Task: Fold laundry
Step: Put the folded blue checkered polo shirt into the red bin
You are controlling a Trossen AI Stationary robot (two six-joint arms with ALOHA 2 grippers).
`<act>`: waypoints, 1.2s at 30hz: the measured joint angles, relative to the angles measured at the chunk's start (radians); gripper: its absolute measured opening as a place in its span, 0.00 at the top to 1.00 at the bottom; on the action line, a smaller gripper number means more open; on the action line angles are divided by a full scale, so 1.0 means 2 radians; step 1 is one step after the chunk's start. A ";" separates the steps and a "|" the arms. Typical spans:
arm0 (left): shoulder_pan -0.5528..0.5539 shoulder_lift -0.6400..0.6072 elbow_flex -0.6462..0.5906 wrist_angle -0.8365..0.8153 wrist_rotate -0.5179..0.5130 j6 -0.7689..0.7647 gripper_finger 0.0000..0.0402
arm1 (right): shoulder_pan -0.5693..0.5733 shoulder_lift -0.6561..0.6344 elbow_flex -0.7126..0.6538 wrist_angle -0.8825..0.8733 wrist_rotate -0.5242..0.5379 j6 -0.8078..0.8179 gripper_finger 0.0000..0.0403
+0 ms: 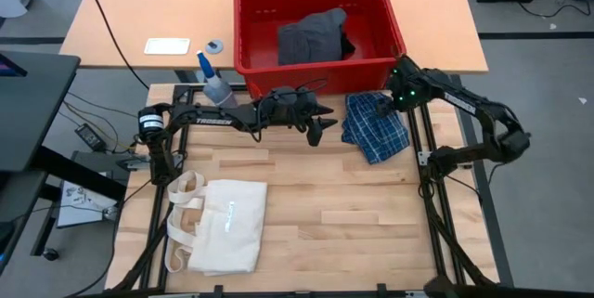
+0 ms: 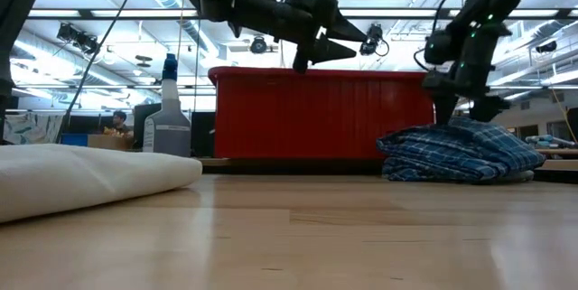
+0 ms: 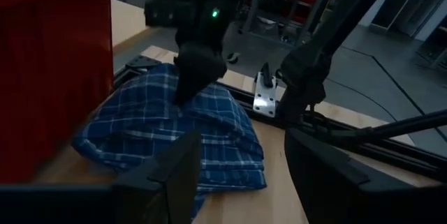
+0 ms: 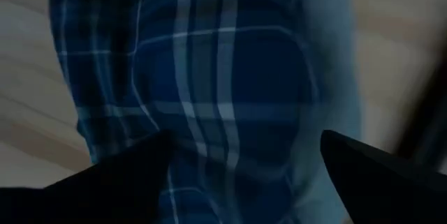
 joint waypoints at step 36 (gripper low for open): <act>-0.029 0.093 0.000 0.040 0.038 -0.053 0.48 | 0.248 -0.141 -0.063 0.017 -0.148 0.275 0.15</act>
